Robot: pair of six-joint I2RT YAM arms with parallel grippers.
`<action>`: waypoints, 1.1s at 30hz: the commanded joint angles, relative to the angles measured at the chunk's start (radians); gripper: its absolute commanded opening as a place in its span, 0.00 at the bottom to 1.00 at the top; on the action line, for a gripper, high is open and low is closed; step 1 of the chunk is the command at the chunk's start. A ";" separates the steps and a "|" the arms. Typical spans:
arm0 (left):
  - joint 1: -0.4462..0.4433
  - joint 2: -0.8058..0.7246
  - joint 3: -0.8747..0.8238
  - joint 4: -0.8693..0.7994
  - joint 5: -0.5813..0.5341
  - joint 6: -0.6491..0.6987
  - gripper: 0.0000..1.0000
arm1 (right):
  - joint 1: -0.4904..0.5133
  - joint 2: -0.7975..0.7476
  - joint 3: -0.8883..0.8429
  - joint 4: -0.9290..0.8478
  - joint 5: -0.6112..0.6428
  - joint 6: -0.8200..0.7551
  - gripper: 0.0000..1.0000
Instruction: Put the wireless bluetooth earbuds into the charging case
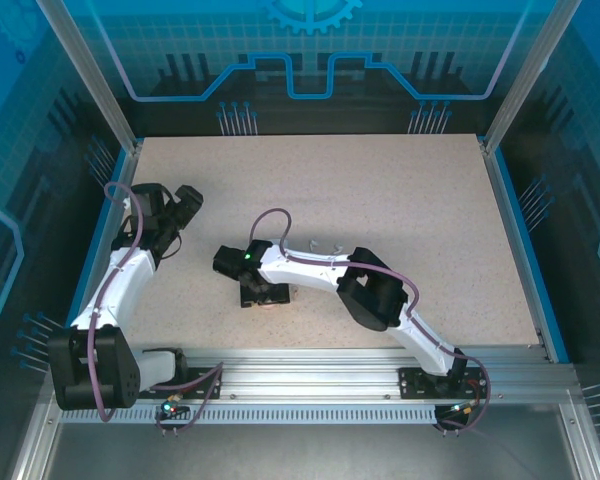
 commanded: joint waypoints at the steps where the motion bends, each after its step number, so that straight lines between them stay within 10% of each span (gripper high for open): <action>1: 0.010 0.001 -0.011 0.022 0.026 -0.022 0.99 | -0.011 0.034 0.012 -0.034 0.012 0.021 0.69; 21: 0.011 0.015 -0.003 0.032 0.129 -0.028 0.99 | -0.018 0.008 -0.037 -0.010 0.027 0.000 0.67; 33: 0.010 0.005 -0.011 0.040 0.164 -0.018 0.99 | -0.021 -0.078 -0.074 0.052 0.024 -0.044 0.47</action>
